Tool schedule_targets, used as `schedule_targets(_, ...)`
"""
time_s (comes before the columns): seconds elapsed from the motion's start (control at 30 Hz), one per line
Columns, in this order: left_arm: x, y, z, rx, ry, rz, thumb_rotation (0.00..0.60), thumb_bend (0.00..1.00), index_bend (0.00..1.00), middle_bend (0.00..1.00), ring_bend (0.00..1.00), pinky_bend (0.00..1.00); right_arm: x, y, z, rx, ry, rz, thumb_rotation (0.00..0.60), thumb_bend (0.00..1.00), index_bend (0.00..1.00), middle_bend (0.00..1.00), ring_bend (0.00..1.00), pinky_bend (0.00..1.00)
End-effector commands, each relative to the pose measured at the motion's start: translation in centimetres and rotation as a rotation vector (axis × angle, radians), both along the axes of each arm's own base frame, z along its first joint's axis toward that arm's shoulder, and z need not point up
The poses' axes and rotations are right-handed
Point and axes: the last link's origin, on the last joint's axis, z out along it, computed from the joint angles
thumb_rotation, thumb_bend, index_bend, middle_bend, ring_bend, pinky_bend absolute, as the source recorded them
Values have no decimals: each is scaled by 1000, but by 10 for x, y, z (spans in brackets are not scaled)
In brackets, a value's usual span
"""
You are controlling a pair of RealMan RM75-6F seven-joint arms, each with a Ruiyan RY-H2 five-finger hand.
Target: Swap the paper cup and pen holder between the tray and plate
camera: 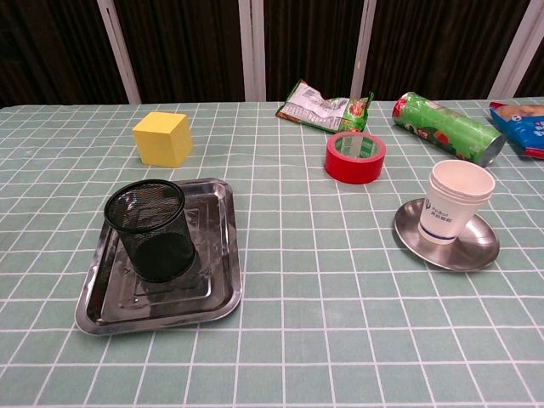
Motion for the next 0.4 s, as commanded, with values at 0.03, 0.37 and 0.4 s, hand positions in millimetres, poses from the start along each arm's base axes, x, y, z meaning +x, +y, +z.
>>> schedule_targets(0.03, -39, -56, 21, 94, -4, 159, 600, 37, 229, 45, 0, 166, 4, 0, -4, 18, 50, 56, 600, 2, 3, 77, 50, 0)
schedule_targets(0.37, -44, -80, 22, 104, 28, 238, 600, 39, 228, 46, 0, 165, 15, 6, -3, 34, 101, 102, 600, 3, 3, 77, 34, 0)
schedule_targets(0.4, -44, -80, 24, 116, 35, 237, 600, 39, 228, 47, 0, 166, 15, 6, -2, 36, 103, 101, 600, 3, 3, 77, 34, 0)
